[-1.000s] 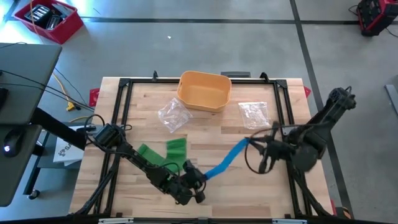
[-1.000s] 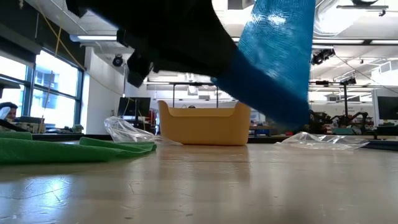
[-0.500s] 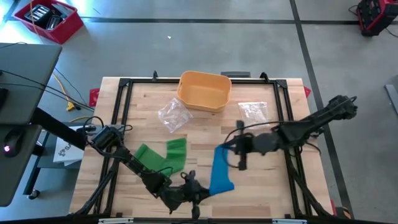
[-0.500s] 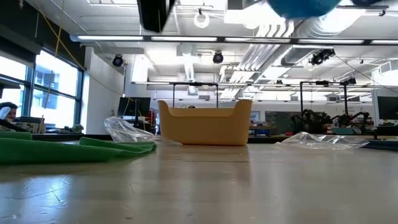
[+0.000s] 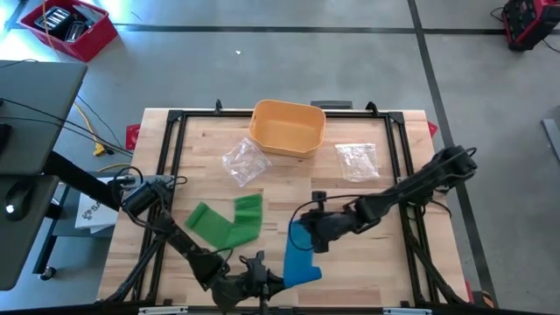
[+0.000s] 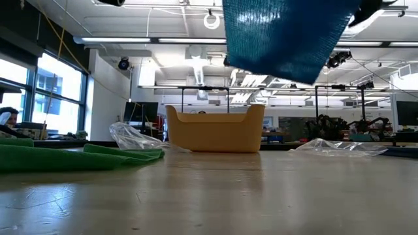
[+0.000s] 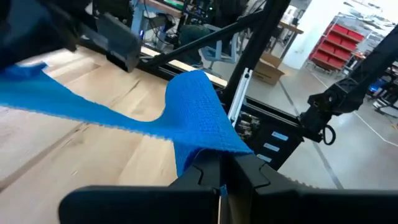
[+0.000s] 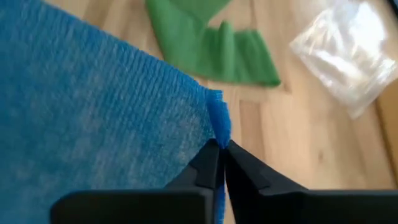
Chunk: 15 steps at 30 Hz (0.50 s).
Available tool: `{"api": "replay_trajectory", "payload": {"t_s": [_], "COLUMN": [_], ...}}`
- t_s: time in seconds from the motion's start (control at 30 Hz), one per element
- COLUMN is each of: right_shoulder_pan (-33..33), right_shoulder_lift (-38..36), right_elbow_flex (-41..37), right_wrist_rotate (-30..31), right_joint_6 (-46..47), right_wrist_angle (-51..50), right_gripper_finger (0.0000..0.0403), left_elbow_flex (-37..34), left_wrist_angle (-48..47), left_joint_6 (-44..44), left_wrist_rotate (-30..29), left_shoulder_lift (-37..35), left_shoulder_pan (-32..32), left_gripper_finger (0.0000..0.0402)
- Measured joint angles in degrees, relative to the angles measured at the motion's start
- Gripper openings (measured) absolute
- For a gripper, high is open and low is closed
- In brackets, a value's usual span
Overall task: Roll bandage
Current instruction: Roll the blue bandage
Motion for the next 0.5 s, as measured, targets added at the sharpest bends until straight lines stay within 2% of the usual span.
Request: {"api": "replay_trajectory", "payload": {"t_s": [0.17,0.27,0.4,0.5], "right_shoulder_pan": [-0.5,-0.5,0.6,2.3], "right_shoulder_lift": [0.7,-1.7,-7.1,-11.7], "right_elbow_flex": [0.0,0.0,0.0,0.0], "right_wrist_rotate": [-1.0,2.8,10.6,12.5], "right_joint_6": [-0.2,-3.1,-3.9,-4.2], "right_wrist_angle": [-1.9,-4.8,-12.8,-18.8], "right_gripper_finger": [0.0098,0.0134,0.0155,0.0155], "left_elbow_flex": [0.0,0.0,0.0,0.0], "left_wrist_angle": [-1.3,-1.7,-2.4,-2.3], "left_joint_6": [-3.4,-5.3,-5.6,-6.3], "left_wrist_rotate": [-0.2,-0.5,-0.7,-0.8], "left_shoulder_lift": [0.0,0.0,0.0,0.0], "left_shoulder_pan": [-0.1,-0.1,0.2,0.6], "left_gripper_finger": [0.0002,0.0002,0.0002,0.0002]}}
